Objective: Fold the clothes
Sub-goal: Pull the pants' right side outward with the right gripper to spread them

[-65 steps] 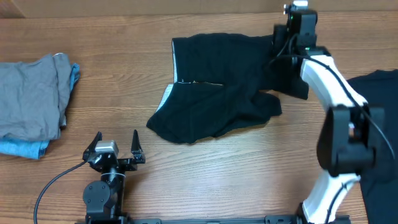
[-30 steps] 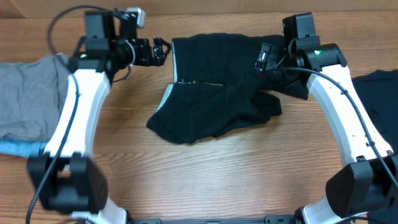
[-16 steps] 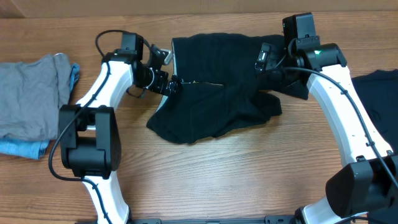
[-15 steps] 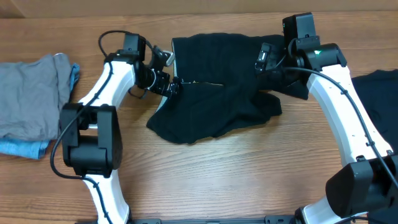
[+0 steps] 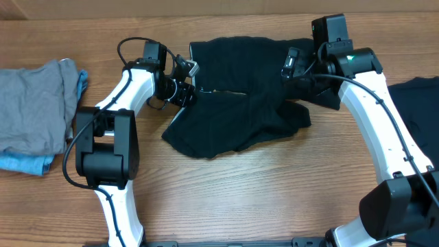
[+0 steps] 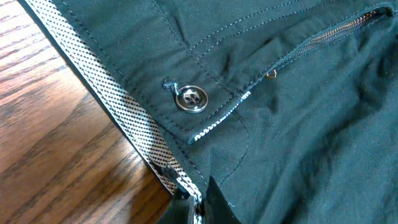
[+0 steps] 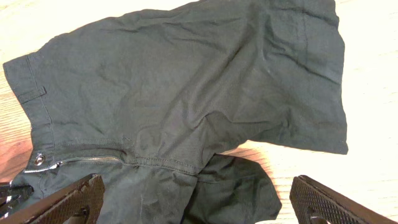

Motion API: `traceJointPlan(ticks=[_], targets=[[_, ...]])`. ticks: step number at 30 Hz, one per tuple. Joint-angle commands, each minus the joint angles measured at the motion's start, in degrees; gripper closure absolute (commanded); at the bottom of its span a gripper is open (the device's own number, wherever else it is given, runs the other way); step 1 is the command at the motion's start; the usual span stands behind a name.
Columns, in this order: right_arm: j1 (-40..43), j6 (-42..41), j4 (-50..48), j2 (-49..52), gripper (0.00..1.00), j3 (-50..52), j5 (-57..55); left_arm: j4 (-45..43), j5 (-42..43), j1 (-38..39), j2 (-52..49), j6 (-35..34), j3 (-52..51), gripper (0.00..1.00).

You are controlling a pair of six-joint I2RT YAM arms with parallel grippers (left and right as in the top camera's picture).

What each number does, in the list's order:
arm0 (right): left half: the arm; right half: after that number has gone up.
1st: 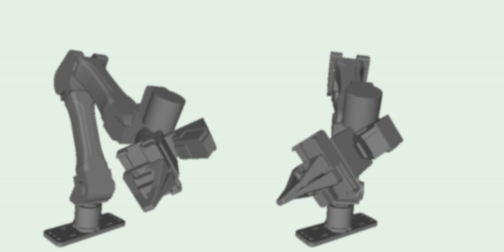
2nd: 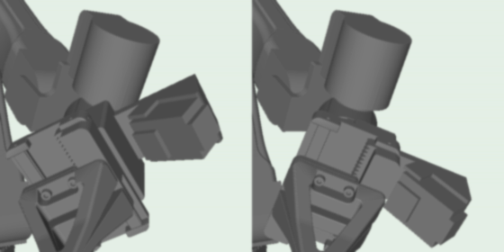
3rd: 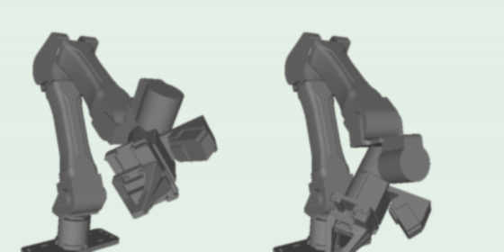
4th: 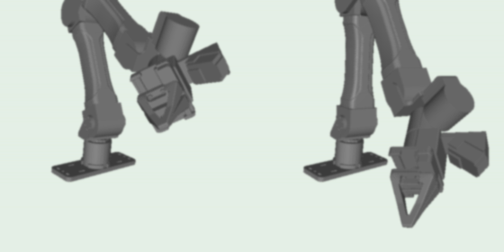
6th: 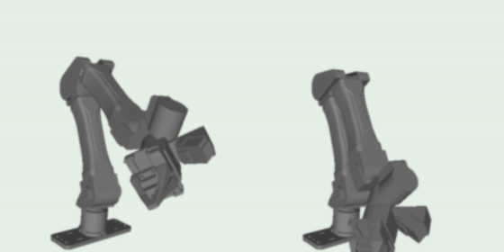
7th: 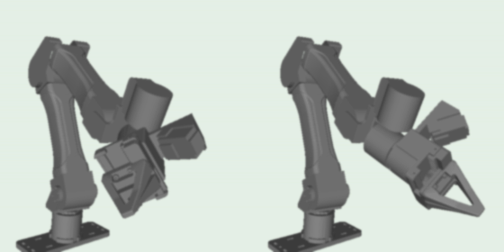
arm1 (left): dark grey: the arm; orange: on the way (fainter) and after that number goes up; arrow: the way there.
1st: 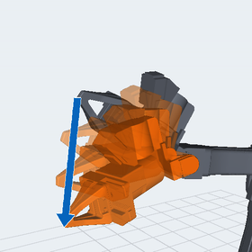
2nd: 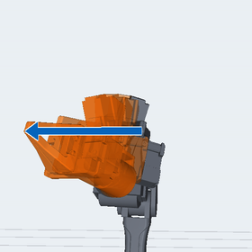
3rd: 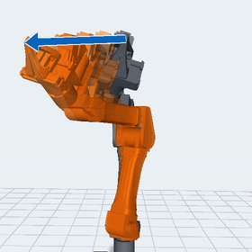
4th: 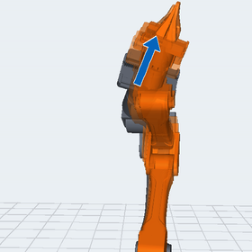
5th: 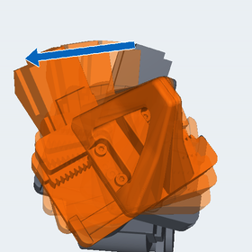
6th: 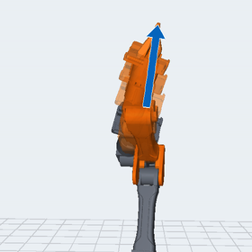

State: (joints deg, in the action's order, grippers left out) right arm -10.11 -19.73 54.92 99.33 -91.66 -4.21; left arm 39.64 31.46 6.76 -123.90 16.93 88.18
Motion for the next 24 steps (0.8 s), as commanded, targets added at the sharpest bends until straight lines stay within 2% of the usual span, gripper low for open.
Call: traceJointPlan(ticks=[1, 3, 5, 8, 10, 12, 15, 17, 18, 20, 21, 24], targets=[[0.09, -0.48, -0.59, -0.20, 0.00, -0.24, 0.50, -0.07, 1.79, 0.22, -1.07, 0.63, 1.66, 0.96], [-0.07, -0.48, -0.02, -0.20, 0.00, -0.24, 3.04, -0.15, 1.68, -0.09, -1.07, -0.72, 3.04, 0.96], [-0.07, -0.42, 5.03, -0.20, 0.00, -0.24, 9.57, -1.22, 1.38, -0.22, -1.07, -2.82, 4.81, 0.96], [1.07, 0.37, 13.31, -0.20, 0.00, -0.22, 6.60, -2.19, 0.59, -0.44, -1.07, -4.35, 7.50, 0.96], [4.96, -3.72, 17.59, -0.20, 0.00, 0.39, 6.47, -2.21, -0.20, -0.42, -1.07, -4.98, 8.48, 0.96], [9.86, -7.54, 18.71, -0.20, 0.00, 2.60, 7.52, -2.89, -2.16, -0.42, -1.07, -4.98, 8.68, 0.95], [15.91, -7.56, 16.09, -0.20, 0.00, 9.53, 15.56, -4.63, -3.87, -0.44, -1.07, -4.96, 8.68, 0.91], [16.61, -7.63, 13.05, -0.20, 0.00, 14.62, 16.02, -5.70, -3.85, -0.42, -1.07, -4.98, 8.68, 0.90], [16.61, -7.74, 9.94, -0.20, 0.08, 18.16, 17.11, -6.43, -3.91, -0.42, -1.07, -4.98, 8.68, 0.91], [16.50, -7.76, 1.07, -0.20, 0.33, 25.64, 18.91, -8.26, -6.19, -0.44, -1.07, -5.95, 8.68, 0.95], [16.50, -7.89, -2.10, -0.20, 0.38, 28.35, 18.91, -8.85, -7.34, -0.42, -1.07, -6.75, 8.68, 0.95], [16.50, -8.44, -11.06, -0.20, 0.39, 35.60, 18.88, -10.21, -7.78, -0.44, -1.07, -6.91, 8.68, 0.94]])
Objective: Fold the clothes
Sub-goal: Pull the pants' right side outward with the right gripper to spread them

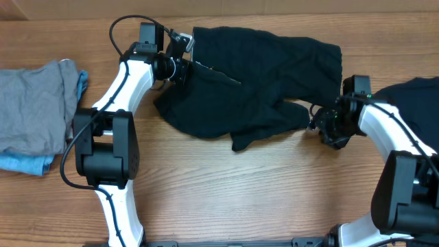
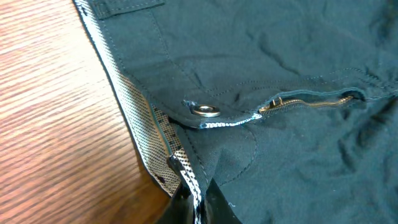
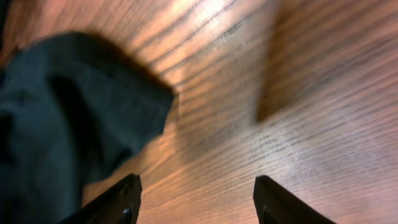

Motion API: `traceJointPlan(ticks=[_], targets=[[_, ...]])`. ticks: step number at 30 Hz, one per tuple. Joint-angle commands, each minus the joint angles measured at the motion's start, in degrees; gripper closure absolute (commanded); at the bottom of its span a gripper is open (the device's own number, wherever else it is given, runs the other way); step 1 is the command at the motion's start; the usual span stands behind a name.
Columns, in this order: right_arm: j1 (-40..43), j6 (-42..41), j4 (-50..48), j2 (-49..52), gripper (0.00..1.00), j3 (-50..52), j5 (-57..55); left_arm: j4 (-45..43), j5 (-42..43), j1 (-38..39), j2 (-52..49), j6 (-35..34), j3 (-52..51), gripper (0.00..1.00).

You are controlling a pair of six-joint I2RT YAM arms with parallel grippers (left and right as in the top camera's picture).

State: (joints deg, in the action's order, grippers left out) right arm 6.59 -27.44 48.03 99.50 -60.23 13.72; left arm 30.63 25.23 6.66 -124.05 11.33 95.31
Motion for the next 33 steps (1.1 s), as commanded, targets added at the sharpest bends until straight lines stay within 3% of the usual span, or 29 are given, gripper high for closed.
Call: traceJointPlan(ticks=[1, 6, 11, 14, 17, 21, 24, 27, 29, 30, 32, 33], targets=[[-0.20, -0.72, -7.45, -0.37, 0.41, 6.19, 1.01, -1.46, -1.68, -0.31, -0.92, -1.31, 1.55, 0.94], [-0.20, -0.94, -14.62, -0.37, 0.43, 8.11, 4.33, -3.08, -1.90, -0.31, -0.92, -1.31, 1.55, 0.92], [-0.20, -5.84, -17.40, -0.37, 0.35, 8.15, 8.61, -2.82, -1.90, -0.31, -0.92, -1.31, 1.55, 0.91], [-0.20, -5.97, -19.10, -0.37, 0.35, 8.15, 10.62, -2.82, -1.90, -0.33, -0.92, -1.31, 1.55, 0.88], [-0.20, -8.44, -19.30, -0.37, 0.44, 8.15, 10.51, -2.82, -1.90, -0.33, -0.92, -1.29, 1.55, 0.87], [-0.20, -8.41, -19.78, -0.37, 0.72, 8.20, 8.31, -2.84, -1.92, -0.33, -0.92, -1.29, 1.55, 0.87], [-0.20, -8.41, -21.44, -0.37, 0.69, 8.96, 8.17, -2.82, -1.95, -0.37, -0.92, -1.29, 1.55, 0.86], [-0.20, -8.92, -23.76, -0.37, 0.53, 10.23, 7.96, -2.86, -1.95, -0.37, -0.92, -1.29, 1.55, 0.84], [-0.20, -11.06, -25.86, -0.37, 0.53, 11.65, 7.98, -2.84, -1.95, -0.37, -0.92, -1.29, 1.55, 0.83], [-0.20, -12.22, -27.28, -0.37, 0.56, 12.61, 8.02, -2.82, -1.95, -0.37, -0.92, -1.29, 1.55, 0.83], [-0.20, -12.92, -28.30, -0.37, 0.75, 13.07, 8.00, -2.82, -1.95, -0.37, -0.92, -1.29, 1.55, 0.82], [-0.20, -12.90, -28.81, -0.37, 0.95, 13.07, 8.02, -2.84, -1.97, -0.37, -0.92, -1.27, 1.55, 0.82]])
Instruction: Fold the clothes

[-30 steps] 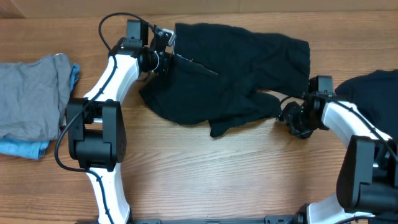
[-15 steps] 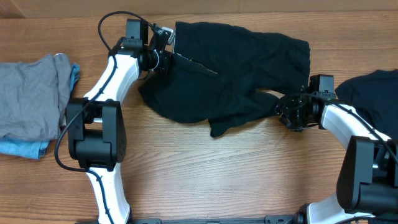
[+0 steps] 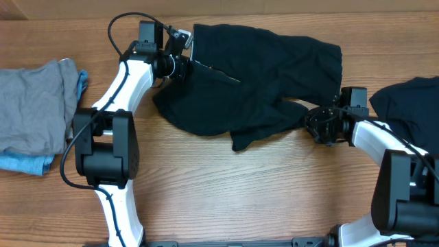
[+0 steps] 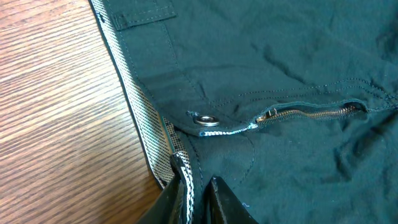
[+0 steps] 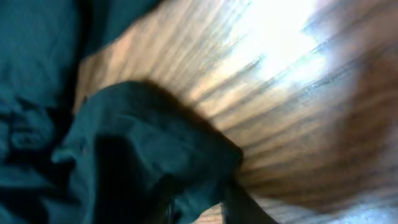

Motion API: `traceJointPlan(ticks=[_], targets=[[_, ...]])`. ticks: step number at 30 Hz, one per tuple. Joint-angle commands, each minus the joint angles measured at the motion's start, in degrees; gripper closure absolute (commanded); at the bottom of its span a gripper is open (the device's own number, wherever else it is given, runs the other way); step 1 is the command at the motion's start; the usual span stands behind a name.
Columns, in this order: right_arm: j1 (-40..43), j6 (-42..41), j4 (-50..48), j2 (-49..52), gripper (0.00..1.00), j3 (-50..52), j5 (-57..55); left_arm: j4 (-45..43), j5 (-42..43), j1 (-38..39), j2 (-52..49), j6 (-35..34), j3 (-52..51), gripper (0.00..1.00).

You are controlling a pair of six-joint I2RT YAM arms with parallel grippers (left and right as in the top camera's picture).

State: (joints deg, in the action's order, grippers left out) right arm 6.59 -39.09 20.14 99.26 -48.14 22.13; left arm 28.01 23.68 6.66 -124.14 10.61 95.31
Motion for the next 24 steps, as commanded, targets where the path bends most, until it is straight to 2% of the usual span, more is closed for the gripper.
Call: traceJointPlan(ticks=[1, 4, 6, 9, 11, 16, 17, 18, 20, 21, 22, 24], targets=[[-0.20, -1.22, -1.51, -0.13, 0.96, 0.98, -0.39, -0.22, -0.96, -0.37, -0.83, -0.57, 1.55, 0.82], [0.44, 7.45, -0.48, -0.15, 0.96, -0.66, -0.44, 0.07, -3.48, -0.37, -0.83, -0.55, 1.55, 0.83], [3.06, 13.90, 8.66, -0.15, 0.96, -5.81, -0.44, 0.04, -3.76, -0.37, -0.83, -0.57, 1.55, 0.83], [8.09, 20.83, 25.86, -0.15, 0.96, -18.93, -3.52, -0.22, -3.78, -0.37, -0.83, -0.55, 1.55, 0.81], [9.27, 21.55, 32.50, -0.15, 0.96, -25.97, -9.92, -0.22, -3.78, -0.37, -0.83, -0.57, 1.57, 0.78], [9.29, 21.57, 32.52, -0.13, 0.96, -29.62, -18.60, -0.17, -3.78, -0.37, -0.83, -0.57, 1.57, 0.74], [9.29, 21.55, 32.87, -0.15, 0.86, -29.62, -19.82, -0.24, -3.78, -0.37, -0.83, -0.55, 1.55, 0.72], [9.29, 21.53, 33.22, -0.15, 0.55, -29.62, -19.87, -0.44, -3.76, -0.37, -0.83, -0.55, 1.57, 0.70], [9.22, 21.55, 33.75, -0.13, 0.07, -29.62, -19.45, -0.13, -3.74, -0.37, -0.63, -0.59, 1.86, 0.64], [9.18, 21.55, 34.25, -0.15, 0.00, -29.64, -19.28, 1.88, -3.74, -0.37, -0.46, -0.59, 2.97, 0.48], [9.18, 21.53, 35.50, -0.15, 0.00, -29.81, -17.77, 4.57, -3.76, -0.37, -0.46, -0.59, 4.39, 0.37], [9.18, 20.79, 39.47, -0.15, 0.00, -30.21, -12.92, 12.09, -3.80, -0.81, -0.46, -1.09, 6.88, 0.34]])
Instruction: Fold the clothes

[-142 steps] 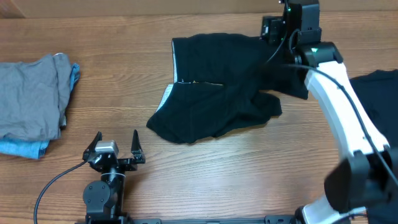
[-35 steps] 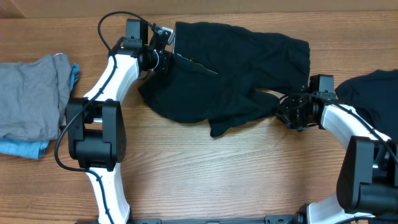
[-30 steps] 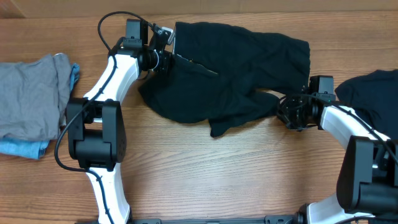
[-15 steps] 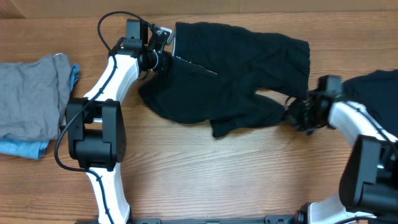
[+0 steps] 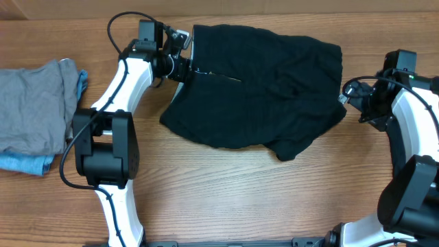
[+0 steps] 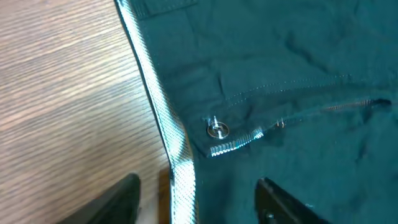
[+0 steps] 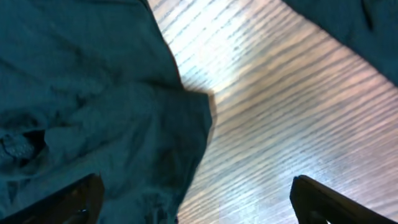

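Observation:
The black shorts (image 5: 254,89) lie spread on the wooden table (image 5: 226,199), waistband to the left. My left gripper (image 5: 184,66) is at the waistband's front corner. In the left wrist view it (image 6: 198,188) stands open, its fingers on either side of the white-lined waistband (image 6: 177,165), below the metal button (image 6: 216,129). My right gripper (image 5: 351,95) is at the shorts' right edge. The right wrist view shows it (image 7: 196,183) open over the leg hem (image 7: 193,124) and bare wood, holding nothing.
A pile of grey clothing (image 5: 34,103) lies at the far left with a blue piece (image 5: 27,163) under it. Another dark garment (image 7: 354,25) lies to the right, behind my right arm. Bare wood runs along the front of the table.
Both grippers have opened: the left let go of the waistband, the right let go of the leg hem. The right gripper now sits farther right and back. The shorts' leg lies spread out to the right.
First my left gripper was shut on the waistband while the right hung open over the bunched shorts. Then the shorts lay farther back and the right gripper was low by the front leg hem, then shut on it. Now the shorts lie wider, released.

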Motion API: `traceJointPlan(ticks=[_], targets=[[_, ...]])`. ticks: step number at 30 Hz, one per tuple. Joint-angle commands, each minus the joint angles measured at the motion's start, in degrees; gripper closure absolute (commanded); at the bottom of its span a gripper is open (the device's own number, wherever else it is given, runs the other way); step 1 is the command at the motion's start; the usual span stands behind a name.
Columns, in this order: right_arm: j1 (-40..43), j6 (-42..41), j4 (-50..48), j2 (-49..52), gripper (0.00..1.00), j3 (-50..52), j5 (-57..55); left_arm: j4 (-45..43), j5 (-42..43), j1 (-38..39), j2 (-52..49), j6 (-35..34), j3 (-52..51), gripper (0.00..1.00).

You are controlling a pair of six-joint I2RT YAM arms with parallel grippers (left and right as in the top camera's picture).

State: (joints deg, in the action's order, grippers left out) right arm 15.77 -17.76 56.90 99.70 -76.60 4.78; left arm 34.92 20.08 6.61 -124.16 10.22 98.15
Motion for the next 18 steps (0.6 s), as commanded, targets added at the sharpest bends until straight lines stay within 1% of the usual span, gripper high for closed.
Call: traceJointPlan(ticks=[1, 3, 4, 7, 9, 10, 13, 15, 18], targets=[[0.00, -2.08, 5.22, -0.57, 0.00, -1.73, 6.43, 7.13, -0.17, -1.03, -0.44, -1.64, 4.09, 0.33], [-0.07, -4.17, 9.27, -0.57, 0.01, -1.27, 8.44, 11.52, -0.17, -1.66, -0.46, -2.14, 4.07, 0.25], [-0.22, -6.34, 10.84, -0.57, 0.03, -0.42, 8.41, 13.40, -0.17, -1.79, -0.46, -2.12, 4.07, 0.22], [-1.31, -6.73, 10.43, -0.57, 0.16, 2.89, 10.47, 15.89, -1.36, -1.77, -1.09, -1.60, 3.93, 0.16], [-3.26, -6.78, 7.02, -0.57, 0.25, 8.09, 13.57, 15.74, -3.19, -1.73, -1.25, -0.76, 2.86, 0.13], [-5.01, -8.07, 3.45, -0.57, 0.27, 12.44, 13.81, 15.43, -3.15, -1.73, -1.25, 0.07, 2.03, 0.12], [-8.07, -9.53, -4.87, -0.57, 0.28, 20.48, 14.82, 15.26, -3.15, -1.73, -1.27, 0.52, 1.44, 0.10], [-9.94, -9.51, -11.06, -0.57, 0.31, 24.48, 16.35, 14.12, -3.17, -1.73, -1.31, 0.52, 1.42, 0.11], [-11.47, -9.35, -14.53, -0.57, 0.32, 26.95, 21.18, 12.96, -3.17, -1.73, -1.84, 0.52, 1.42, 0.11]])
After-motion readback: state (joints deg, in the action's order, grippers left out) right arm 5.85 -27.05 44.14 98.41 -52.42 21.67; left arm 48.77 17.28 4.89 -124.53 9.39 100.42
